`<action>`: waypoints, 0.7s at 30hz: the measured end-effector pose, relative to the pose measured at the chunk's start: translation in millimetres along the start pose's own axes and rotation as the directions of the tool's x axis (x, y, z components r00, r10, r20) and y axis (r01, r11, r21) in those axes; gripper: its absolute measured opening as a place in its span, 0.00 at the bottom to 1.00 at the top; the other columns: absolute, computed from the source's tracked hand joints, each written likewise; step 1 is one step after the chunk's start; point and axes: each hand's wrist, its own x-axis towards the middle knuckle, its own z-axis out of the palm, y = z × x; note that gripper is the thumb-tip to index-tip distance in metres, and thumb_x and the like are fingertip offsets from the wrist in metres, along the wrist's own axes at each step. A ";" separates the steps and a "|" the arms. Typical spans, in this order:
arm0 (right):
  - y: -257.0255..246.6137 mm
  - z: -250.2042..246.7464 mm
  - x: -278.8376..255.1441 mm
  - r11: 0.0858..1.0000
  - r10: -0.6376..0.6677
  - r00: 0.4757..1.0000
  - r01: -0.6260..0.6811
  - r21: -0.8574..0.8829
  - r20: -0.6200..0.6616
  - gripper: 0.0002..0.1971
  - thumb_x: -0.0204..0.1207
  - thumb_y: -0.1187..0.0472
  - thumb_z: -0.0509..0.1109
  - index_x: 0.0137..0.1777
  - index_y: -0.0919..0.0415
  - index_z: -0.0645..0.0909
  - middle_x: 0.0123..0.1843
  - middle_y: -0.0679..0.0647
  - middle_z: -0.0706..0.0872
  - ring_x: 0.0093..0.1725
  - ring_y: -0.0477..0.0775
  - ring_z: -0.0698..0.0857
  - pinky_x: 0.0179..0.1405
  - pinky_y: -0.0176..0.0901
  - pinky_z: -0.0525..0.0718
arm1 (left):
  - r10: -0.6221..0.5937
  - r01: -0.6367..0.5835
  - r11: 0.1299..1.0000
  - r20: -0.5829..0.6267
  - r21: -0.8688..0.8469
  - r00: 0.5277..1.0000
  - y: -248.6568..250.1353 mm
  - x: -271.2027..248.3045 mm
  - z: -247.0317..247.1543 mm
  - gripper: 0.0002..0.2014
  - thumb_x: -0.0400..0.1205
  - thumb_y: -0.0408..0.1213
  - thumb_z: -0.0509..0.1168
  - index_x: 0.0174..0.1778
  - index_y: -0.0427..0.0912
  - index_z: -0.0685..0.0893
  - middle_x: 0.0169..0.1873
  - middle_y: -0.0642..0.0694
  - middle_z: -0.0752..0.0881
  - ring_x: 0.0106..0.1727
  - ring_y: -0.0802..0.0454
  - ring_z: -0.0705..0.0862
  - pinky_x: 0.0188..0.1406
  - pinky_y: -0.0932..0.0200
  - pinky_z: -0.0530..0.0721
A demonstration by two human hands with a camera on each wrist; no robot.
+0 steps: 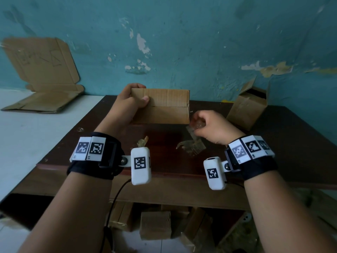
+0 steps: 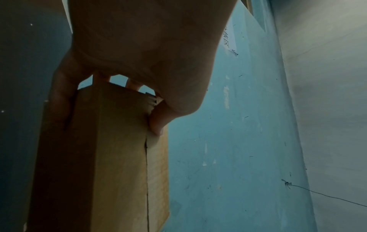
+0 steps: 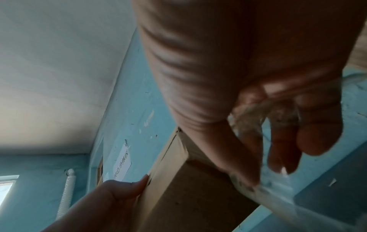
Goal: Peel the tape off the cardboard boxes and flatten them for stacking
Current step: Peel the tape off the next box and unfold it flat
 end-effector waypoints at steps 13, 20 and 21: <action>-30.3 2.1 -8.0 0.924 0.043 0.978 0.038 -0.381 0.203 0.12 0.79 0.64 0.72 0.60 0.50 0.83 0.55 0.49 0.83 0.54 0.53 0.84 0.49 0.43 0.80 | 0.006 -0.006 0.999 0.007 -0.045 1.000 5.8 -2.5 -2.7 0.10 0.84 0.34 0.68 0.52 0.57 0.82 0.56 0.46 0.82 0.50 0.45 0.84 0.29 0.52 0.86; -50.7 18.1 -12.6 0.846 0.110 0.938 0.086 -0.526 0.330 0.13 0.78 0.62 0.75 0.61 0.52 0.86 0.60 0.52 0.87 0.56 0.54 0.86 0.50 0.45 0.84 | 0.013 -0.014 0.998 -0.016 -0.067 1.000 13.1 -4.6 -4.5 0.10 0.84 0.34 0.68 0.55 0.56 0.82 0.54 0.49 0.83 0.48 0.48 0.83 0.33 0.54 0.84; -53.6 17.8 -14.6 0.837 0.122 0.929 0.092 -0.539 0.349 0.16 0.76 0.61 0.78 0.63 0.52 0.86 0.60 0.51 0.86 0.57 0.54 0.86 0.51 0.45 0.85 | 0.014 -0.015 0.998 -0.017 -0.061 1.000 14.3 -5.4 -4.7 0.10 0.85 0.34 0.68 0.55 0.56 0.81 0.55 0.48 0.83 0.48 0.47 0.83 0.33 0.54 0.84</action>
